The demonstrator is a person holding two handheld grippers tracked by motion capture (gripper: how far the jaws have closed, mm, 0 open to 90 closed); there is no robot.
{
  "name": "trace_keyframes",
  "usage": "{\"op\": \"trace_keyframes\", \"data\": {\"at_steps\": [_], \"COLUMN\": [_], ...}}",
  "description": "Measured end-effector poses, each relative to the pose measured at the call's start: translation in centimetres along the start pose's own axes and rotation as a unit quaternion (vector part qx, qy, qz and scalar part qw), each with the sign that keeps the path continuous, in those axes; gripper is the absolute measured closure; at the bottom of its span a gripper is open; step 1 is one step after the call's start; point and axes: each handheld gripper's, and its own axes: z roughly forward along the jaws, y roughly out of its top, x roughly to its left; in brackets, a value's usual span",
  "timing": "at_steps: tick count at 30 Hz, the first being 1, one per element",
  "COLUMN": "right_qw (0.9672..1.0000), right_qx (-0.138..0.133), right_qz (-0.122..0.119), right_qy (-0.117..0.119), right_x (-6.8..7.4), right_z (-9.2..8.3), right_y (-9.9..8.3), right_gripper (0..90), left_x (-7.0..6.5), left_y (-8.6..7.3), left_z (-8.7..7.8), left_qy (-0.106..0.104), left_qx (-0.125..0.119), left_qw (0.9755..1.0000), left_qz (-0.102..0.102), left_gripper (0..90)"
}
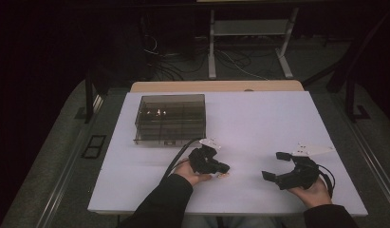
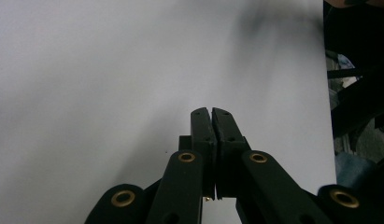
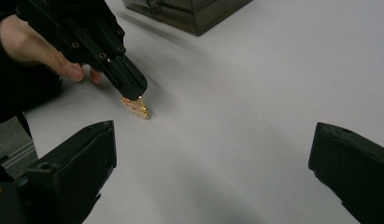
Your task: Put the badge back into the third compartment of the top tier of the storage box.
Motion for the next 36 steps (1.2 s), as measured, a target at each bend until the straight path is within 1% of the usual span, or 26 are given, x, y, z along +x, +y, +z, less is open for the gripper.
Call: {"op": "trace_keyframes", "data": {"at_steps": [2, 7, 10, 15, 18, 21, 24, 27, 30, 35, 36], "right_qw": [1.0, 1.0, 1.0, 1.0, 1.0, 1.0, 1.0, 1.0, 1.0, 1.0, 1.0], "right_qx": [0.0, 0.001, 0.001, 0.0, 0.001, 0.001, 0.0, 0.0, 0.0, 0.0, 0.0], "right_qz": [0.0, 0.0, 0.001, 0.001, 0.001, 0.001, 0.001, 0.001, 0.0, 0.0, 0.0], "right_qy": [0.001, 0.001, 0.001, 0.001, 0.001, 0.001, 0.001, 0.001, 0.001, 0.001, 0.001], "right_x": [0.0, 0.0, 0.0, 0.0, 0.0, 0.0, 0.0, 0.0, 0.0, 0.0, 0.0], "right_z": [0.0, 0.0, 0.1, 0.0, 0.1, 0.1, 0.1, 0.1, 0.1, 0.0, 0.0], "right_y": [0.0, 0.0, 0.0, 0.0, 0.0, 0.0, 0.0, 0.0, 0.0, 0.0, 0.0], "right_gripper": [0.3, 0.3, 0.3, 0.3, 0.3, 0.3, 0.2, 0.3, 0.2, 0.2, 0.2], "left_x": [-0.1, -0.4, -0.4, -0.6, -0.6, -0.8, -0.8, -0.9, -0.8, -0.8, -0.8], "left_y": [0.1, 0.5, 0.7, 1.1, 1.4, 1.7, 2.1, 2.4, 2.8, 3.2, 3.2], "left_z": [-0.1, -0.4, -0.7, -1.3, -1.5, -1.8, -2.2, -2.5, -3.0, -3.6, -3.7], "left_qy": [-0.001, -0.003, -0.003, -0.004, -0.003, -0.005, -0.004, -0.002, -0.002, 0.001, 0.001], "left_qx": [0.005, 0.006, 0.005, 0.003, 0.008, 0.007, 0.01, 0.007, 0.007, 0.004, 0.004], "left_qw": [1.0, 1.0, 0.9999, 1.0, 0.9999, 0.9998, 0.9997, 0.9997, 0.9996, 0.9996, 0.9995], "left_qz": [0.005, 0.004, 0.009, 0.008, 0.014, 0.016, 0.023, 0.023, 0.028, 0.03, 0.033], "left_gripper": [88.3, 88.3, 88.3, 88.3, 88.3, 88.3, 88.3, 88.3, 88.3, 88.2, 88.2]}}
